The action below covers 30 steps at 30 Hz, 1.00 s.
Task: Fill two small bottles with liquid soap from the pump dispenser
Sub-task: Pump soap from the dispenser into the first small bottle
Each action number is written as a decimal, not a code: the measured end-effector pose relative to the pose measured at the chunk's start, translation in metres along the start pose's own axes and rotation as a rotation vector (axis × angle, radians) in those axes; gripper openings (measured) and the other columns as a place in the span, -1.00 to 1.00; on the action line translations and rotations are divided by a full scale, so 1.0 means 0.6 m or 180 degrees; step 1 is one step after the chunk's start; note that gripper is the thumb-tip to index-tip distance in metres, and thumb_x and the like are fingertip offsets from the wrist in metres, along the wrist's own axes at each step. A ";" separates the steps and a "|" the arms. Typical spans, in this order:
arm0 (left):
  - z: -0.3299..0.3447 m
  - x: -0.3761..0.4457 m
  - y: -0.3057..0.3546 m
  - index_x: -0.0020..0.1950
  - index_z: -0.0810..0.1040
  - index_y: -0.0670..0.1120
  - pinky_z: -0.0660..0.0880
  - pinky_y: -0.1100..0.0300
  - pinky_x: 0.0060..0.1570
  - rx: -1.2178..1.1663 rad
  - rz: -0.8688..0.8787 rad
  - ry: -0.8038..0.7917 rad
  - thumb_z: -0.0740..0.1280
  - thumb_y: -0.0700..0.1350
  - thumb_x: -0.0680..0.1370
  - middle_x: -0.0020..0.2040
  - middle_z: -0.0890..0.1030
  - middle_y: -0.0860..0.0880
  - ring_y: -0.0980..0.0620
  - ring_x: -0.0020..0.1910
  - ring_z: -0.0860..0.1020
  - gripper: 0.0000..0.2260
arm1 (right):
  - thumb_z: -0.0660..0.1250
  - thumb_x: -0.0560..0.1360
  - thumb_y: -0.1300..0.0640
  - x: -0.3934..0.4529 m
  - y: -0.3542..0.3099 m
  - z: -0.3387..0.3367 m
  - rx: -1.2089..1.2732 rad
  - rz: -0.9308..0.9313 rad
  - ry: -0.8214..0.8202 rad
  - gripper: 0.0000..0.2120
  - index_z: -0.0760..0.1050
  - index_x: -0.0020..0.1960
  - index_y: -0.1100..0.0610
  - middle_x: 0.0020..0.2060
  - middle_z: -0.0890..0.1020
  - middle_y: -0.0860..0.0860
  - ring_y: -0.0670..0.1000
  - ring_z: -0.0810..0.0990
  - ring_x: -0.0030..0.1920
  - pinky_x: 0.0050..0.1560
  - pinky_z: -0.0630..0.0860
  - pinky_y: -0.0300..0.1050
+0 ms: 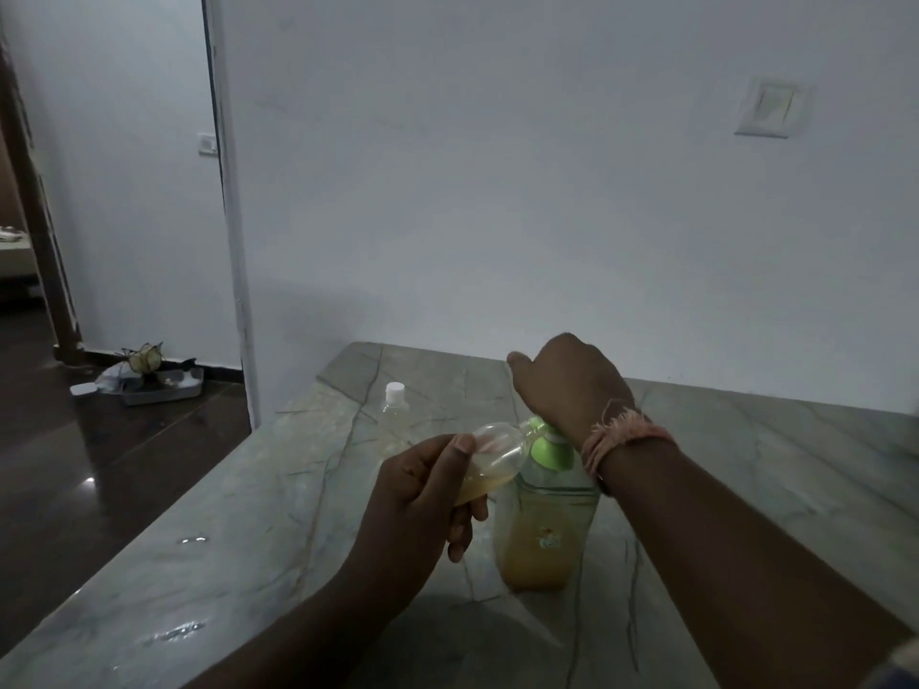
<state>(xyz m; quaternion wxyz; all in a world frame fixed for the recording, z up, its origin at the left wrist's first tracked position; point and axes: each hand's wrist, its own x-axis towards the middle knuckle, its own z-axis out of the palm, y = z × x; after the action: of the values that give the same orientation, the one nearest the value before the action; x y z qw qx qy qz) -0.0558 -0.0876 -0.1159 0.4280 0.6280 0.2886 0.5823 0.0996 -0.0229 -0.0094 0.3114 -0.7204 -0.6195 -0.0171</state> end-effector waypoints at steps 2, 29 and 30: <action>0.001 -0.001 -0.003 0.14 0.67 -0.03 0.45 0.14 -0.52 0.0028 -0.0011 0.0025 0.19 0.08 0.61 -0.37 0.60 -0.12 -0.09 -0.50 0.45 -0.67 | 0.23 0.52 -0.13 0.001 0.004 0.003 -0.0024 0.0028 -0.0166 -0.64 0.38 -0.32 0.09 -0.28 0.57 0.05 0.16 0.58 -0.17 -0.19 0.44 -0.09; 0.002 0.001 -0.004 0.15 0.67 -0.04 0.46 0.16 -0.53 -0.0016 -0.0009 -0.0015 0.19 0.07 0.60 -0.36 0.60 -0.12 -0.03 -0.52 0.45 -0.67 | 0.23 0.46 -0.14 0.014 0.003 0.005 0.0046 0.0015 -0.0257 -0.64 0.44 -0.34 0.12 -0.31 0.61 0.06 0.14 0.61 -0.24 -0.18 0.54 -0.06; 0.002 0.001 -0.005 0.15 0.66 -0.05 0.45 0.16 -0.52 -0.0025 -0.0017 -0.0004 0.20 0.07 0.60 -0.36 0.60 -0.12 -0.03 -0.52 0.45 -0.67 | 0.23 0.44 -0.14 0.014 0.004 0.006 0.0067 0.0042 -0.0336 -0.64 0.48 -0.34 0.12 -0.30 0.64 0.06 0.14 0.62 -0.24 -0.15 0.56 -0.04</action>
<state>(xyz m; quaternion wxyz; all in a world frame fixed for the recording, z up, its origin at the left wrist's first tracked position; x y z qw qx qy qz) -0.0541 -0.0861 -0.1181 0.4322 0.6259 0.2877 0.5819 0.1023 -0.0137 -0.0101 0.2859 -0.7210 -0.6305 0.0295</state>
